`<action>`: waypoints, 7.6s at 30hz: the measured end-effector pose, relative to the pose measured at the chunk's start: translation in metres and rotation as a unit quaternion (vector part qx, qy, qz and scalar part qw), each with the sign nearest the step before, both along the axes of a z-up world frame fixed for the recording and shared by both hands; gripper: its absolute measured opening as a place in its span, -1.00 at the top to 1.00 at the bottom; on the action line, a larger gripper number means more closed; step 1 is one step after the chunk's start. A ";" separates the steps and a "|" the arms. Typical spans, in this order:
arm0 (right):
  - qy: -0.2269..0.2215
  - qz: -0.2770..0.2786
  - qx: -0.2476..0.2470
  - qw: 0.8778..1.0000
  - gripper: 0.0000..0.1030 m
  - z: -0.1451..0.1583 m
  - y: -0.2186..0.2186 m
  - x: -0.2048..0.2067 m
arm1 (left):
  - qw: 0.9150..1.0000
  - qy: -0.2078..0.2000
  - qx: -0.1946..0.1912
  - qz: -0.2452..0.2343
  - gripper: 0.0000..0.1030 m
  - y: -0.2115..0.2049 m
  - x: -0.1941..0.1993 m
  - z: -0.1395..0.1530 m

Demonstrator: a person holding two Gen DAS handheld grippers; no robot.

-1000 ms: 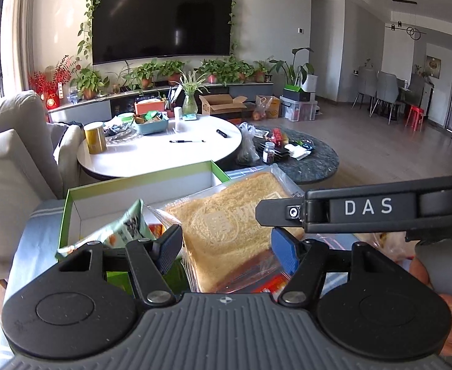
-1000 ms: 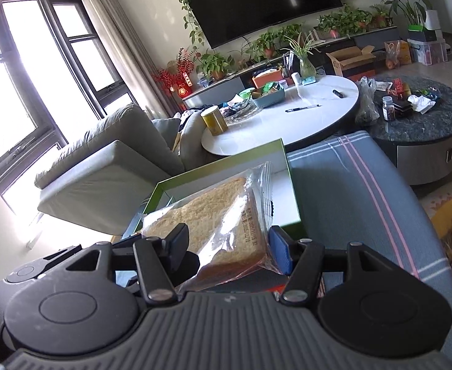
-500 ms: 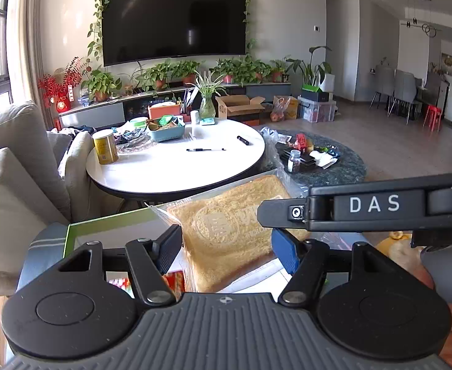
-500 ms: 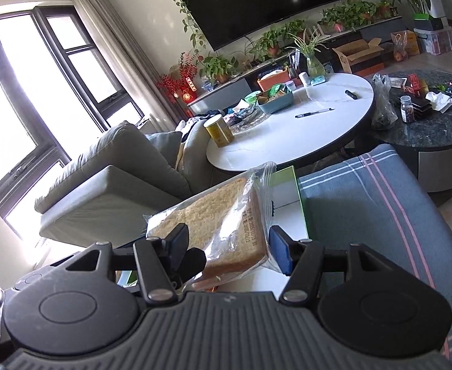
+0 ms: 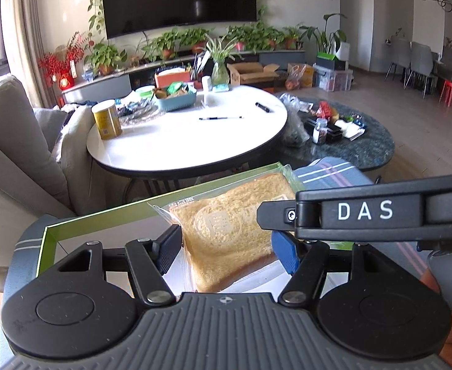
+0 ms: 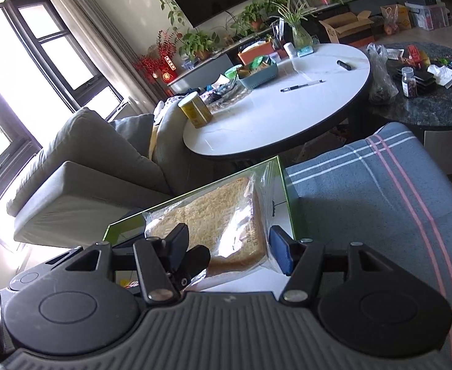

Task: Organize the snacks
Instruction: 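Carry the bagged toast with the right gripper and lower it into the box, then open the right gripper and move it toward the red snack bag, then grasp the red snack bag with the right gripper and lift it, then lower the red snack bag into the green box and open the right gripper, then move the right gripper back to the translucent red cake bag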

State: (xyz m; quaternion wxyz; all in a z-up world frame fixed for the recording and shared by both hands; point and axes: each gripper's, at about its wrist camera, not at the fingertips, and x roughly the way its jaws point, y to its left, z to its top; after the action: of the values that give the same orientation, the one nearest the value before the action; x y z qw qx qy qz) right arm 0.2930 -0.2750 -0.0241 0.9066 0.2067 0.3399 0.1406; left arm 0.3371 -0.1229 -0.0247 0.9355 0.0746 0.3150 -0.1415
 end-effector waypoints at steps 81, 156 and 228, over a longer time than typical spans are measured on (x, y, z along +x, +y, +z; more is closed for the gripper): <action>0.097 0.047 -0.032 0.994 -0.48 -0.041 -0.028 -0.146 | 0.990 0.091 0.018 -0.103 -0.46 -0.023 -0.195 -0.043; 0.005 0.035 0.021 0.999 -0.21 0.004 0.002 -0.063 | 0.998 0.025 -0.014 -0.052 -0.18 -0.010 -0.082 -0.010; -0.021 0.115 -0.178 0.977 -0.64 -0.008 0.009 -0.277 | 0.996 0.022 -0.076 -0.030 -0.34 0.064 -0.275 -0.001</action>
State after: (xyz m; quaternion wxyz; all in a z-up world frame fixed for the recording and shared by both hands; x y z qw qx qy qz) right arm 0.0161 -0.2658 -0.0316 0.9134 -0.0016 0.3623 0.1857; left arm 0.0625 -0.0589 -0.0258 0.9266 0.0091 0.3218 -0.1944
